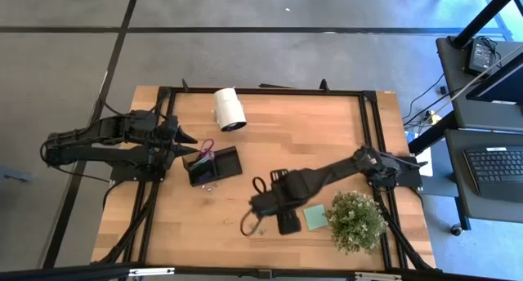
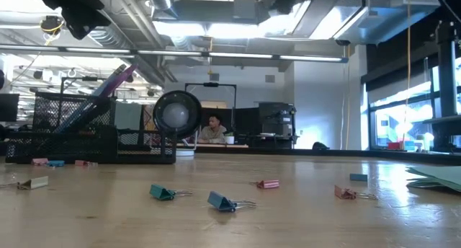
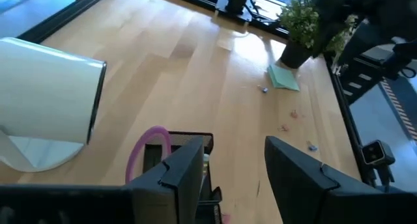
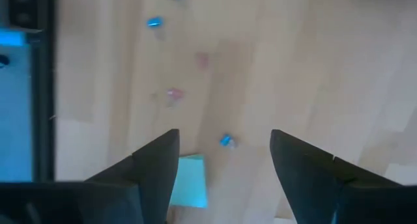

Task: Pick and place office supplies into organizer
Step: Put the blue sticky note pad into the black desk organizer

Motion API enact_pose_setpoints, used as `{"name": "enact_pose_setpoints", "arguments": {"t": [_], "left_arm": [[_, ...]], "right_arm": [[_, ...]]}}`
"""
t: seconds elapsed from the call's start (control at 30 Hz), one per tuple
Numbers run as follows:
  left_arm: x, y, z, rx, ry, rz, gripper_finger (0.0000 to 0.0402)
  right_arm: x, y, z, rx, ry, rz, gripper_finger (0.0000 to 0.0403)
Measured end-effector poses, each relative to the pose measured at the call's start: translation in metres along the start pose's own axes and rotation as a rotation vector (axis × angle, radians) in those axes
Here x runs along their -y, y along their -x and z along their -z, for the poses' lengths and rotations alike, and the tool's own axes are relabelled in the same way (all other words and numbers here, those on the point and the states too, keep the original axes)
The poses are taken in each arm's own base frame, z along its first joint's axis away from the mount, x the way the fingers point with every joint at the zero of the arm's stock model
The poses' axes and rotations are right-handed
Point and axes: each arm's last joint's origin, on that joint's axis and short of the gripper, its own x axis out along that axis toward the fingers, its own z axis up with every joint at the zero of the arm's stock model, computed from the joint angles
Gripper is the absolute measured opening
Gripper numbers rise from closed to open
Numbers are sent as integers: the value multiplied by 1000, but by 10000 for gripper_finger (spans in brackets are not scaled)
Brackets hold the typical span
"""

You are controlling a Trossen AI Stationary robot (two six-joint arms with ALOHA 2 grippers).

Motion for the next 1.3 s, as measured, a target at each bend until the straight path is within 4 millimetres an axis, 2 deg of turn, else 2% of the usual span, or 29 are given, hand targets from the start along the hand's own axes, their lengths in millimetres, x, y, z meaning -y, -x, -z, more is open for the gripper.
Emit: {"name": "enact_pose_setpoints", "arguments": {"t": [0.13,0.33,0.47,0.67,0.8,0.93,1.1,1.3], "left_arm": [[1,0,0,-4,-6,11,156],[3,0,2,-18,-16,30,156],[4,0,4,-39,-23,40,156],[5,0,7,-70,-33,52,156],[6,0,8,-82,-36,56,156],[6,0,9,-89,-35,54,156],[5,0,8,-86,-46,46,156],[5,0,8,-79,-39,28,156]], "right_arm": [[-19,7,7,13,11,-10,242],[-40,0,19,-39,-4,-17,242],[-41,4,33,-65,-48,-11,242],[-25,17,54,-15,-108,41,242],[-12,14,64,62,-110,42,242],[2,-2,77,82,-140,42,242],[20,-32,91,92,-133,-30,243],[63,-64,100,112,-90,-248,243]]}}
